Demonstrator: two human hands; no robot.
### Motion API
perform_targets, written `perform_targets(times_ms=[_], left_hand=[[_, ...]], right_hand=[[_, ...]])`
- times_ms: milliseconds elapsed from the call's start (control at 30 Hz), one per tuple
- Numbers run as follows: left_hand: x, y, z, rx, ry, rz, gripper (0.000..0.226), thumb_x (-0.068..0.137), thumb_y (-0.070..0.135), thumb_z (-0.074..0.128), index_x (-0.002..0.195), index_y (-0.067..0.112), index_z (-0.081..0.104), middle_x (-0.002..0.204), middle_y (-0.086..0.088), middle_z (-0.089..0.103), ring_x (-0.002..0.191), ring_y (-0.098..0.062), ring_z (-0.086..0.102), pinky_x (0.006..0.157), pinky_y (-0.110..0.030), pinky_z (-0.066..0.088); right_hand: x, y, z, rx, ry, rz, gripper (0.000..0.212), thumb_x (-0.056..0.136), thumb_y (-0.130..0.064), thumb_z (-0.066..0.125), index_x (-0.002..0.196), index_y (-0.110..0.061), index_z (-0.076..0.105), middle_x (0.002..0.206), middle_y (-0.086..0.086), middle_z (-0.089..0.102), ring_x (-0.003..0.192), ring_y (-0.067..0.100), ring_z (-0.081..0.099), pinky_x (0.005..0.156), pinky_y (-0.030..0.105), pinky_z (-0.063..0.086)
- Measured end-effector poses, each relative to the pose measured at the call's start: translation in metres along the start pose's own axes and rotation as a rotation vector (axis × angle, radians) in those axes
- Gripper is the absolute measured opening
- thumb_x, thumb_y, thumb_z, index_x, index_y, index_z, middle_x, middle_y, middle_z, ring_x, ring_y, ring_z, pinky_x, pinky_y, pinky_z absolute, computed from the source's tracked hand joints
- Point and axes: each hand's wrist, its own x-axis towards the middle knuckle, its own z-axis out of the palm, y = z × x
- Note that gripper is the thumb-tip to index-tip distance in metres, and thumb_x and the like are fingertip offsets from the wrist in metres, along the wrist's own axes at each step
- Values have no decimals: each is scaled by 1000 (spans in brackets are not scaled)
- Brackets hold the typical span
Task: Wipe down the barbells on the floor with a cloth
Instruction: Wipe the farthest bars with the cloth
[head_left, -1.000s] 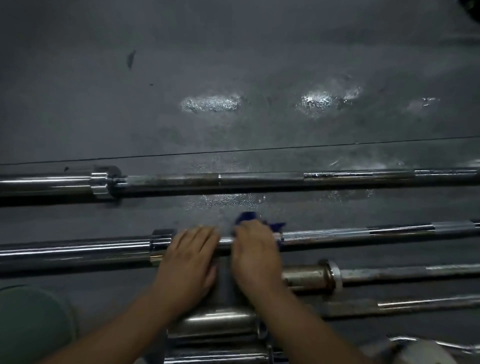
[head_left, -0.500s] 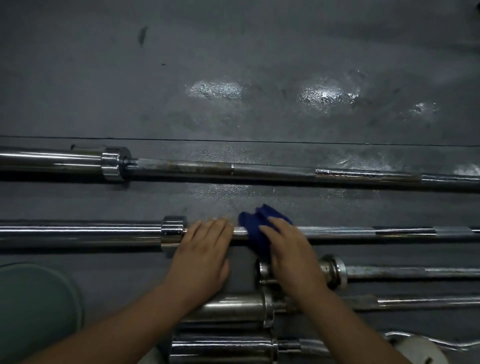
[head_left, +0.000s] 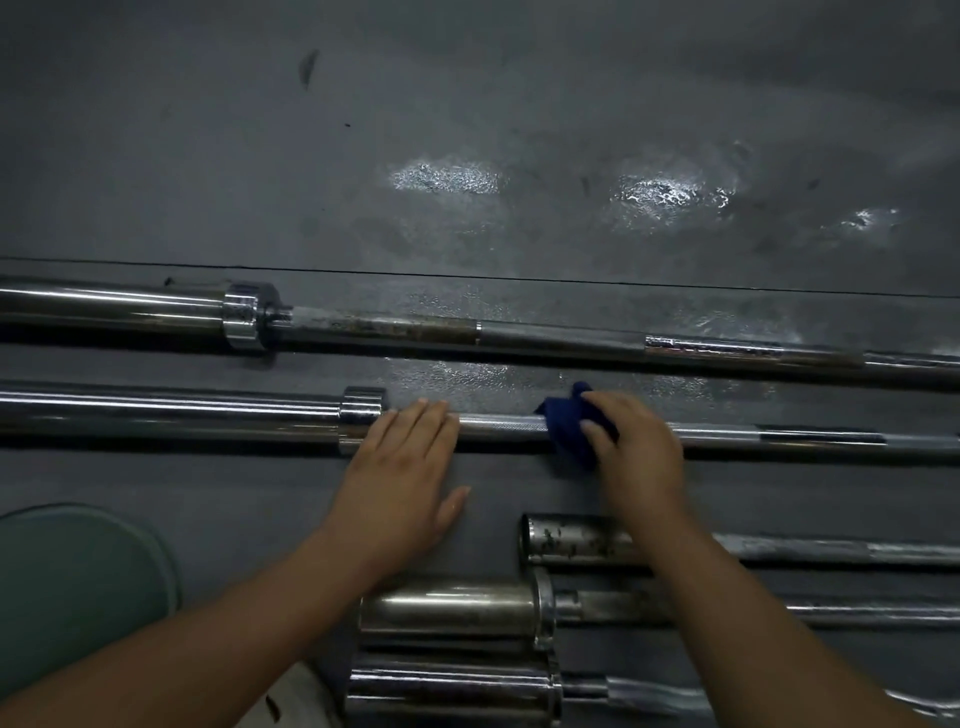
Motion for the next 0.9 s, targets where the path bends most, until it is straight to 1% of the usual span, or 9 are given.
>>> perform_targets(times_ms=[133,233,333,400,467,533,700,800,900], left_hand=[[1,-13,0,3,48,-48,71,83,50,38,138,8,53,144,-12,51,137,-31,44,115,-47,29],[5,-18,3,-28,84,-78,71,81,44,44,139,4,51,145,-15,50,137,-33,43,116,-46,25],[5,-21,6,-59,107,-86,69,80,37,48,137,1,52,142,-18,52,135,-33,45,117,-44,23],[2,-23,8,-26,112,-59,68,78,37,45,137,2,53,142,-17,53,135,-33,44,117,-44,21],[0,-23,8,-7,94,-51,68,78,37,45,137,5,53,143,-15,52,136,-32,42,117,-44,21],[2,-20,9,0,92,-55,66,78,36,49,137,7,53,144,-13,51,137,-31,42,117,-46,22],[10,-22,-1,-4,90,-104,66,75,34,59,137,10,52,147,-12,48,140,-31,38,117,-50,25],[9,-35,-3,-21,85,-117,67,74,32,59,135,6,52,143,-16,51,134,-34,44,116,-46,25],[-4,-37,-3,-40,81,-88,64,75,33,49,132,6,56,135,-14,57,127,-33,50,115,-42,26]], right_hand=[[-4,-29,16,47,275,289,25,87,-11,64,111,-15,70,109,6,69,100,31,62,89,40,47],[-8,-112,46,59,114,-29,16,79,-14,66,92,-21,73,89,1,72,83,23,65,77,33,48],[-6,-134,49,-57,-151,-402,18,83,-22,60,100,-25,68,98,-5,70,87,18,62,82,35,46],[3,-88,33,-184,-109,-302,21,81,-21,60,100,-25,69,97,-2,71,85,23,63,79,37,45],[-2,-44,9,-150,76,80,24,79,-14,63,101,-21,70,96,4,71,84,29,64,79,38,45],[-14,-46,14,-75,170,220,25,77,-7,64,101,-14,69,98,7,70,89,29,62,83,38,45],[-13,-80,28,-82,-85,-252,34,74,-15,59,106,-19,69,105,1,71,93,24,62,87,37,47],[-4,-46,9,-139,-34,-10,32,78,-21,56,107,-24,68,104,0,71,91,26,64,84,37,44],[-13,-49,7,-129,-77,18,29,80,-17,58,107,-24,67,106,-2,68,97,23,62,85,36,40]])
